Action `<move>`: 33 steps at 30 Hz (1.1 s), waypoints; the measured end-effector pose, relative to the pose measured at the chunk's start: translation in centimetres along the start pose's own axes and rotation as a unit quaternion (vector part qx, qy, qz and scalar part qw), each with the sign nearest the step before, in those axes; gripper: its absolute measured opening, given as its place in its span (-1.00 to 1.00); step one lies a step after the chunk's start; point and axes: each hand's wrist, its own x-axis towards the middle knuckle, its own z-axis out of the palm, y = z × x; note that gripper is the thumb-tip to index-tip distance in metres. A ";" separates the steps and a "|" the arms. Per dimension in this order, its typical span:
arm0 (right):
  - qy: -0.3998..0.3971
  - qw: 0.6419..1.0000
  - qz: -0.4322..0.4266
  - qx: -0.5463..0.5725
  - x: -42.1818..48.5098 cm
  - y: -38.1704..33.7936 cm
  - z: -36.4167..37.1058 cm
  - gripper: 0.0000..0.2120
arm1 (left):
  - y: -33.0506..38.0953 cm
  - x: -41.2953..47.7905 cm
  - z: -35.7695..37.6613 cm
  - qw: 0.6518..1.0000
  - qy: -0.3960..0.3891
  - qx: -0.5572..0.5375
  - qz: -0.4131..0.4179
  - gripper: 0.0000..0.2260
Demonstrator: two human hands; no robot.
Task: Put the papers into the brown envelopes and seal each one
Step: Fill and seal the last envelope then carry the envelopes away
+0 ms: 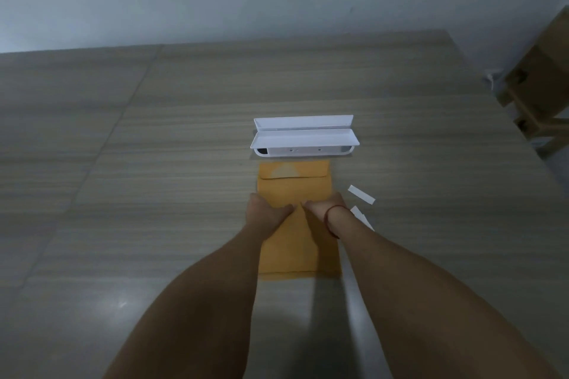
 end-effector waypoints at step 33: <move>0.145 0.961 -0.235 0.011 -13.3 7.3 -4.1 -0.59 | -1.2 -14.6 -1.2 0.970 0.088 0.007 0.226 -0.40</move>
